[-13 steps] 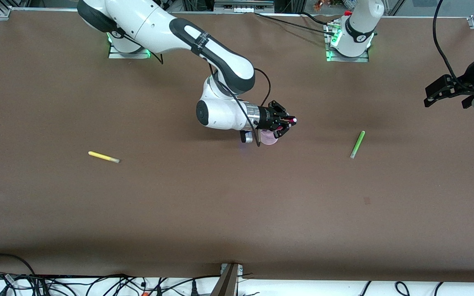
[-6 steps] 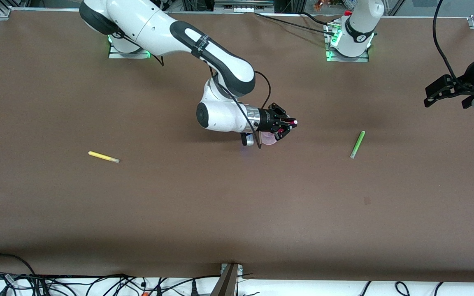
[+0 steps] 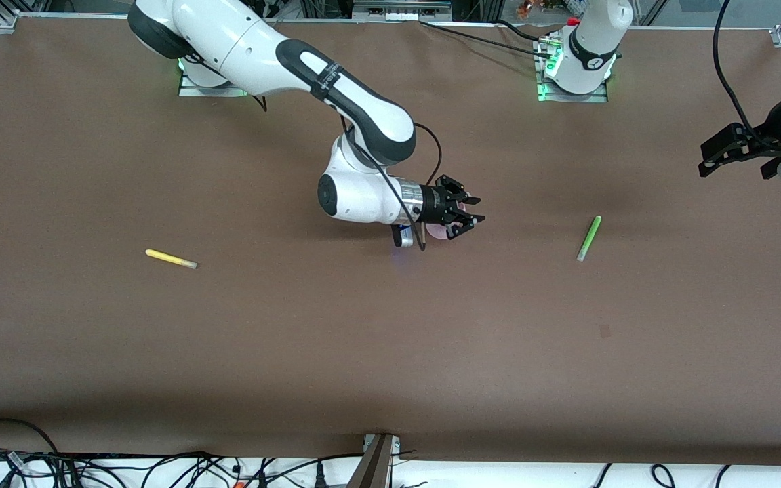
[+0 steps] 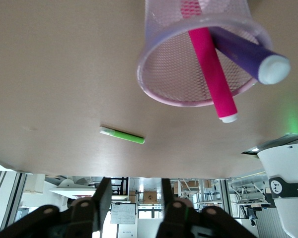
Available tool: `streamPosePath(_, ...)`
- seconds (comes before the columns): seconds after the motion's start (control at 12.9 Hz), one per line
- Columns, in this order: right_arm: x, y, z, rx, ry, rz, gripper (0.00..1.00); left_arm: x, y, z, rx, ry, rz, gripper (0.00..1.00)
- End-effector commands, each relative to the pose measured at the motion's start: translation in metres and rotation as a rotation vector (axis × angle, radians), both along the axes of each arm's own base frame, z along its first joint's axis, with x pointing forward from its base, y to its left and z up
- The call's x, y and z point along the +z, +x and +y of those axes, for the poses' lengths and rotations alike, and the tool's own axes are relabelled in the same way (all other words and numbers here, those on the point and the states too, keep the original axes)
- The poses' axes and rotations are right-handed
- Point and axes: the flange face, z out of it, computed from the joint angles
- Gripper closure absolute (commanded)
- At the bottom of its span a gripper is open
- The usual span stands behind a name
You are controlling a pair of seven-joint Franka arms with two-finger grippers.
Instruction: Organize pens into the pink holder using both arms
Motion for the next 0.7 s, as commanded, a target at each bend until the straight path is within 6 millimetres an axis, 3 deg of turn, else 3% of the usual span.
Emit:
streamPosePath(0.0,0.014,0.016,-0.011,0.030,0.036,0.001,0.01,0.005,0.003,-0.002,0.001,0.023,-0.001,0.00)
streamPosePath(0.16,0.048,0.021,-0.029,0.177,0.003,-0.162,0.00,0.005,0.003,-0.002,0.001,0.023,-0.001,0.00)
streamPosePath(0.31,0.071,0.050,-0.079,0.240,-0.057,-0.209,0.00,0.005,0.003,-0.001,0.003,0.023,0.000,0.00)
streamPosePath(0.47,0.093,0.093,-0.155,0.269,-0.054,-0.224,0.00,0.005,0.003,-0.002,0.001,0.023,0.000,0.00)
streamPosePath(0.62,0.130,0.114,-0.218,0.358,-0.013,-0.301,0.00,0.005,0.003,-0.002,0.001,0.023,0.000,0.00)
